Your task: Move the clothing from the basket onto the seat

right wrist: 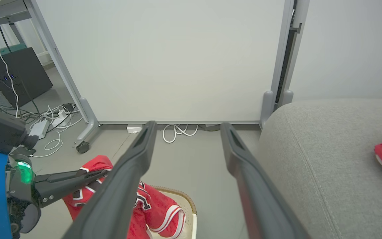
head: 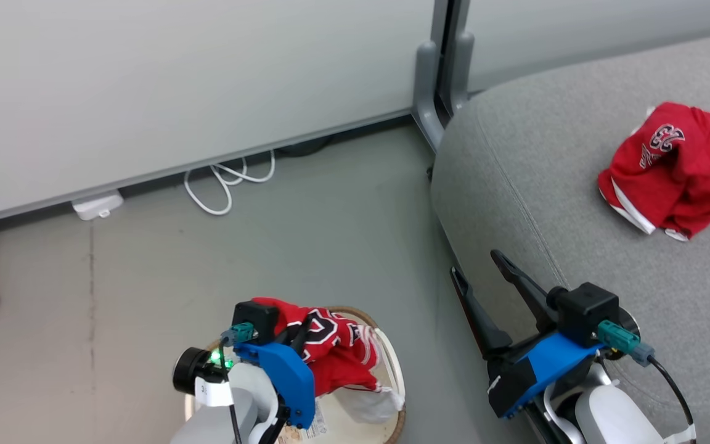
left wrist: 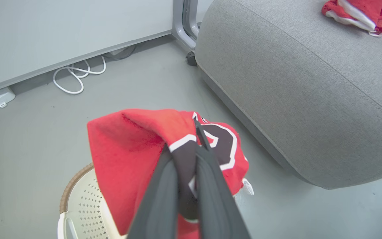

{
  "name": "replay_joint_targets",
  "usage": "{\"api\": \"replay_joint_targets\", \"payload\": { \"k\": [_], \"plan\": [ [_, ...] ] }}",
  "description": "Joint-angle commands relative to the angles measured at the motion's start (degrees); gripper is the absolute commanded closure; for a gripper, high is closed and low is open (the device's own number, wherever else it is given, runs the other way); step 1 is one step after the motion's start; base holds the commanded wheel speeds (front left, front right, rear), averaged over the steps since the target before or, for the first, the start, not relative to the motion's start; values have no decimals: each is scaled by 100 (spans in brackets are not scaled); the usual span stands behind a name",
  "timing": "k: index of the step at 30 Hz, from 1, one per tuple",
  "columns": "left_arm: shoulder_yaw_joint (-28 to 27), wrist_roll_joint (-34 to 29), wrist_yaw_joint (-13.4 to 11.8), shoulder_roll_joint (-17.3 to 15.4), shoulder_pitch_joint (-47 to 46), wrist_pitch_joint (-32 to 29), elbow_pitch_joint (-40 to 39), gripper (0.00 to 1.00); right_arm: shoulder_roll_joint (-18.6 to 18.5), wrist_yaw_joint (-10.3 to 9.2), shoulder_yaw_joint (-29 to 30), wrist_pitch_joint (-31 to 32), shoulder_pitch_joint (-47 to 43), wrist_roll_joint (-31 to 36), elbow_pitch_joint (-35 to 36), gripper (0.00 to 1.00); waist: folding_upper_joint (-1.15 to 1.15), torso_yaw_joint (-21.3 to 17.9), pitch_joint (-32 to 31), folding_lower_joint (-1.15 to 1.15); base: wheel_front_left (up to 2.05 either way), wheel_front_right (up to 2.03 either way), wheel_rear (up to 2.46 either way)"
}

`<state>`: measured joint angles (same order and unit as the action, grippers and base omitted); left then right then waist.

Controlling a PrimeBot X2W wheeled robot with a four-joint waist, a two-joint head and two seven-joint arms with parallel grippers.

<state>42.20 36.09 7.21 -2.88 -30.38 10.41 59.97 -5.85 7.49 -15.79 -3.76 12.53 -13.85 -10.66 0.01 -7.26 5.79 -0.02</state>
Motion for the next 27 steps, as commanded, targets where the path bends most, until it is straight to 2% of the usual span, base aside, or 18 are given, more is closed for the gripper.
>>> {"api": "replay_joint_targets", "payload": {
  "k": [1,6,13,27],
  "plan": [
    [86,42,43,-3,-85,29,-84,100,-11,1,30,21,-137,-36,19,0,-1,161,-206,2,0,0,0],
    [307,176,38,-2,-204,77,-297,100,7,1,75,95,-293,-42,39,0,-1,253,-401,2,0,0,0],
    [637,394,-95,-2,-466,140,-662,100,35,1,77,165,-461,-50,94,0,-1,361,-613,2,0,0,0],
    [1150,737,-307,-2,-1117,235,-1152,100,23,1,114,245,-605,-52,157,0,-1,638,-751,2,0,0,0]
  ]
}}
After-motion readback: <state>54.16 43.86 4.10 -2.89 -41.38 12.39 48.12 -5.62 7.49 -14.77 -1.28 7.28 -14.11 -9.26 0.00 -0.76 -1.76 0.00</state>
